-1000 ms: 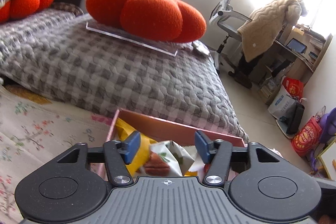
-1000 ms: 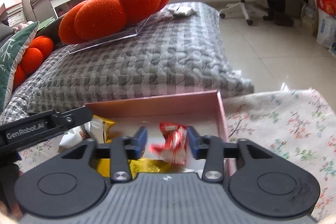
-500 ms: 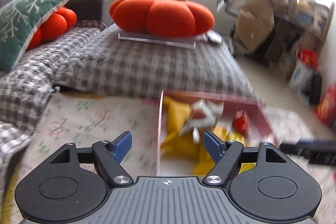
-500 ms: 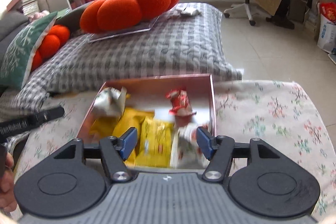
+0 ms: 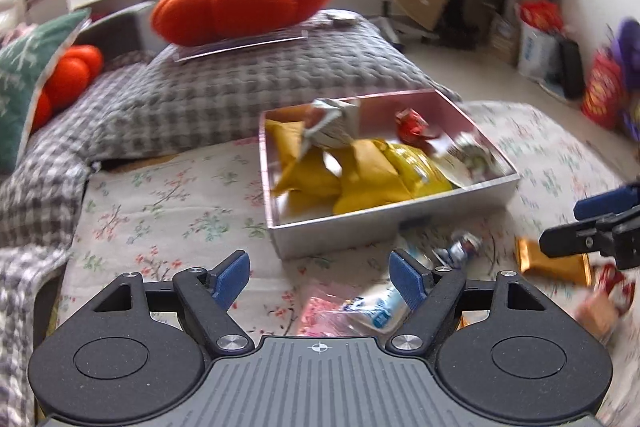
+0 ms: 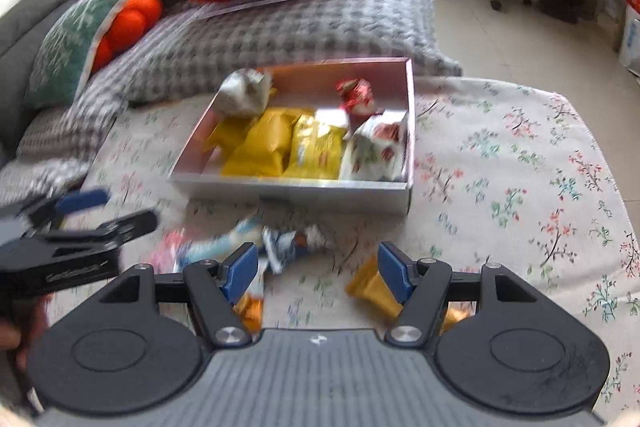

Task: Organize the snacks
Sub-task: 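Withdraw both open tools from the box toward the remaining snacks, then grasp the white-blue wrapped bar with the left tool while the right tool grasps the pink candy pack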

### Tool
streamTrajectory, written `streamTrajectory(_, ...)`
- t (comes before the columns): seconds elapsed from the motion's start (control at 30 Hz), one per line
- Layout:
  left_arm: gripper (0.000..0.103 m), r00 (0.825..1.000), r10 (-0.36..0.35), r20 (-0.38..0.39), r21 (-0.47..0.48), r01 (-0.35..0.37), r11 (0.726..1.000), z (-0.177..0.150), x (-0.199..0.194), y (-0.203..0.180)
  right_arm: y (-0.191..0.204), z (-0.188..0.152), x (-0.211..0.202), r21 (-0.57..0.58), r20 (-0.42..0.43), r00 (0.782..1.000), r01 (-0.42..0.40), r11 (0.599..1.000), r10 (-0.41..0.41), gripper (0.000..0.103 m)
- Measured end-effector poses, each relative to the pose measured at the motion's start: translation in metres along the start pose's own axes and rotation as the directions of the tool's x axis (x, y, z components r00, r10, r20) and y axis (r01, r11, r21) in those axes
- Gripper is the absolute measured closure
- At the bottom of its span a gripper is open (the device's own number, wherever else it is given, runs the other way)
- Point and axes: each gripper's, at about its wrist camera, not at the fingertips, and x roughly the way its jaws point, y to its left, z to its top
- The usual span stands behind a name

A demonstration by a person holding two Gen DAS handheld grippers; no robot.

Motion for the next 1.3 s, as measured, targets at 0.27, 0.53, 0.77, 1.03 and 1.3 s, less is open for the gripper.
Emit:
streamTrajectory(0.27, 0.017, 0.998, -0.066, 0.015, 0.052, 0.065, 0.997, 0.0, 0.0, -0.014, -0.007, -0.011, -0.003, -0.03, -0.037, 0.999, 0.02, 0.999, -0.021, 0.04)
streamTrajectory(0.53, 0.017, 0.994, -0.092, -0.065, 0.165, 0.102, 0.981, -0.008, 0.032, -0.036, -0.019, -0.013, -0.004, 0.073, -0.059, 0.998, -0.014, 0.997, 0.018, 0.04)
streamTrajectory(0.77, 0.037, 0.988, -0.071, -0.135, 0.202, 0.098, 0.974, -0.02, 0.052, -0.043, -0.01, -0.015, 0.009, 0.065, -0.096, 0.995, -0.032, 0.997, 0.038, 0.043)
streamTrajectory(1.03, 0.083, 0.981, -0.143, -0.127, 0.021, 0.147, 0.989, -0.01, 0.042, -0.017, -0.013, -0.011, 0.014, 0.097, -0.089, 0.995, -0.03, 0.995, 0.039, 0.05)
streamTrajectory(1.3, 0.083, 0.979, -0.141, -0.147, 0.02, 0.145, 0.989, -0.01, 0.046, -0.016, -0.033, -0.01, 0.019, 0.093, -0.108, 0.994, 0.046, 0.995, -0.036, 0.05)
